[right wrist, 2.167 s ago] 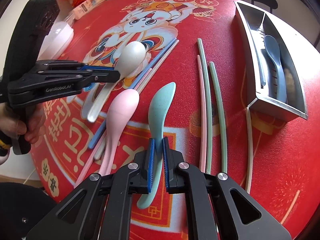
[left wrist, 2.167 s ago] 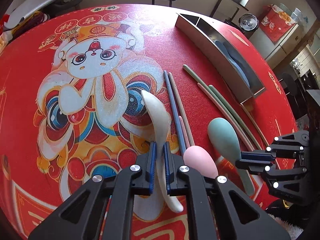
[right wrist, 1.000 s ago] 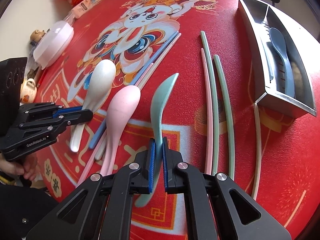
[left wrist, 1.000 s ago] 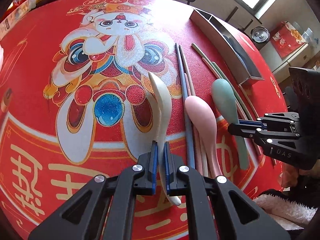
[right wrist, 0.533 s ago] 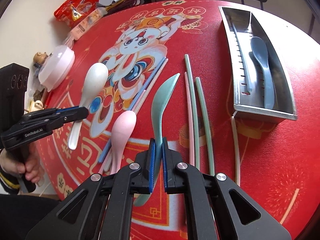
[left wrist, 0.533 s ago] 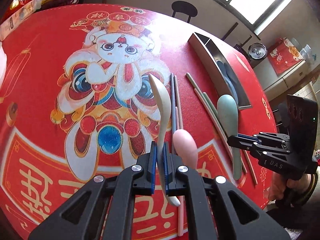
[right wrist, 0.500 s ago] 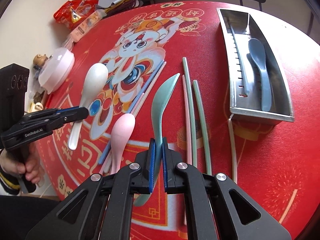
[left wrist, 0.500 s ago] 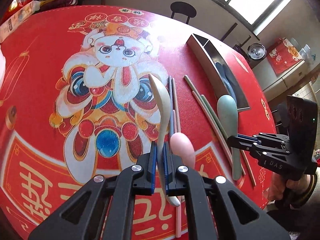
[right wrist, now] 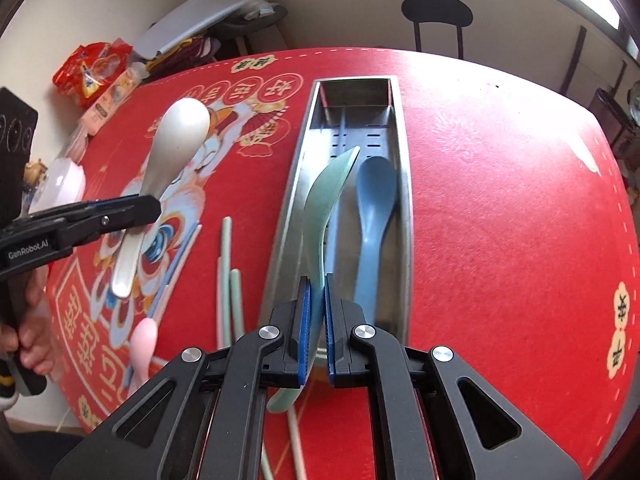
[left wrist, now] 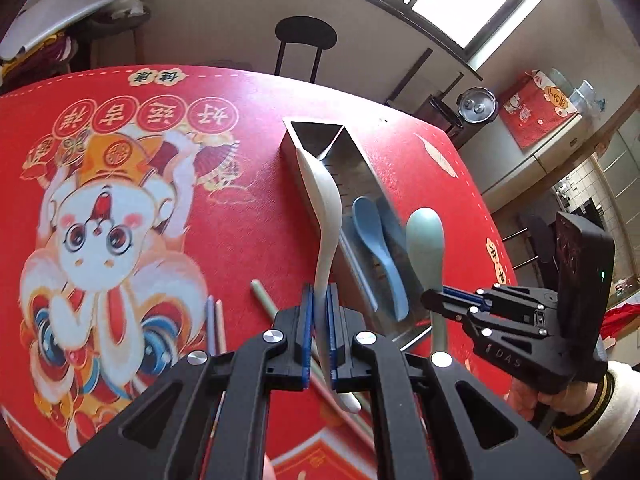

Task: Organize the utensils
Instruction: 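Carry the teal spoon and cream-white spoon over the steel tray, then lower both spoons into the tray and open both grippers, then withdraw both grippers toward the pink spoon and chopsticks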

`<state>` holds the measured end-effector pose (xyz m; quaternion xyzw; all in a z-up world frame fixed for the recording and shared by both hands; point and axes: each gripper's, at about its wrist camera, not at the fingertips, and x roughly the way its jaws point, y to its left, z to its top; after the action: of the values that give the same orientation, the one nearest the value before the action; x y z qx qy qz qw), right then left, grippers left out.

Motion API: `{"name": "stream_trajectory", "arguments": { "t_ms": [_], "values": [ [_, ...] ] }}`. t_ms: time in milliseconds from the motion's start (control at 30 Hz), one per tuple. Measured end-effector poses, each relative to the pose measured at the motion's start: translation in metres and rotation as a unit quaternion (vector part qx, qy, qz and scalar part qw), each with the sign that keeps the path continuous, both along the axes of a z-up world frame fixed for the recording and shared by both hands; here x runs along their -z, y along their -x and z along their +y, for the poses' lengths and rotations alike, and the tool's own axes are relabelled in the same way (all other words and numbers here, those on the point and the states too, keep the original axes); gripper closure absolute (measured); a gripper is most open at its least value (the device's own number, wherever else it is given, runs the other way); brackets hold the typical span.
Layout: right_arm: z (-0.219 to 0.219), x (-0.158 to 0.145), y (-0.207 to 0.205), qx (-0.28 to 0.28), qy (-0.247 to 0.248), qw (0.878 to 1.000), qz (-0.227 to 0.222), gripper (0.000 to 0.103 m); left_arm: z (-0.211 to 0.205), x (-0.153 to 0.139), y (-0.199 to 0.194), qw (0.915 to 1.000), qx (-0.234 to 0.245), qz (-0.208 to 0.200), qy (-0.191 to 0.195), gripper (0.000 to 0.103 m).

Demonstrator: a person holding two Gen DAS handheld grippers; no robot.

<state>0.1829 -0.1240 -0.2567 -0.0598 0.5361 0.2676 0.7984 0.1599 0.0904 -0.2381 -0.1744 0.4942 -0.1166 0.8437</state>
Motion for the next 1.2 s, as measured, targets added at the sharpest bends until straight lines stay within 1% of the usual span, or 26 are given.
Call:
{"name": "stream_trajectory", "arguments": {
  "t_ms": [133, 233, 367, 500, 733, 800, 833, 867, 1000, 1033, 1067, 1133, 1200],
  "values": [
    [-0.002, 0.005, -0.027, -0.003, 0.018, 1.000, 0.001, 0.097, -0.020, 0.008, -0.041, 0.9998, 0.009, 0.015, 0.010, 0.097],
    [-0.001, 0.010, -0.040, -0.013, 0.028, 1.000, 0.005, 0.097, -0.033, 0.017, -0.059, 0.9994, 0.014, 0.028, 0.014, 0.097],
    [0.001, 0.018, -0.048, -0.026, 0.037, 0.999, 0.015, 0.097, -0.037, 0.029, -0.082, 0.9990, 0.001, 0.040, 0.021, 0.097],
    [0.006, 0.025, -0.052, -0.031, 0.047, 0.998, 0.019, 0.097, -0.036, 0.037, -0.099, 0.9984, -0.013, 0.050, 0.023, 0.097],
    [0.006, 0.030, -0.055, -0.016, 0.043, 0.999, 0.026, 0.096, -0.046, 0.043, -0.119, 0.9983, -0.009, 0.057, 0.007, 0.096],
    [0.006, 0.029, -0.055, -0.010, 0.039, 0.999, 0.022, 0.095, -0.044, 0.043, -0.120, 0.9983, -0.011, 0.057, 0.005, 0.089],
    [0.006, 0.027, -0.056, -0.006, 0.040, 0.999, 0.019, 0.095, -0.044, 0.041, -0.120, 0.9983, -0.011, 0.056, 0.006, 0.079],
    [0.005, 0.026, -0.055, -0.001, 0.039, 0.999, 0.019, 0.095, -0.042, 0.039, -0.119, 0.9985, -0.013, 0.054, 0.002, 0.064],
    [0.000, 0.012, -0.051, 0.018, 0.026, 0.999, 0.010, 0.095, -0.028, 0.020, -0.111, 0.9994, -0.022, 0.027, -0.006, 0.040],
    [-0.001, 0.009, -0.049, 0.022, 0.022, 0.999, 0.008, 0.095, -0.024, 0.014, -0.108, 0.9994, -0.026, 0.022, -0.008, 0.028],
    [-0.003, 0.006, -0.047, 0.026, 0.018, 0.999, 0.007, 0.095, -0.018, 0.008, -0.104, 0.9993, -0.031, 0.016, -0.011, 0.018],
    [-0.005, -0.001, -0.040, 0.034, 0.010, 0.999, 0.005, 0.095, -0.009, -0.003, -0.096, 0.9988, -0.043, 0.007, -0.021, 0.008],
    [-0.009, -0.006, -0.032, 0.042, 0.001, 0.999, 0.004, 0.094, 0.002, -0.013, -0.087, 0.9982, -0.050, -0.001, -0.034, 0.006]
  ]
}}
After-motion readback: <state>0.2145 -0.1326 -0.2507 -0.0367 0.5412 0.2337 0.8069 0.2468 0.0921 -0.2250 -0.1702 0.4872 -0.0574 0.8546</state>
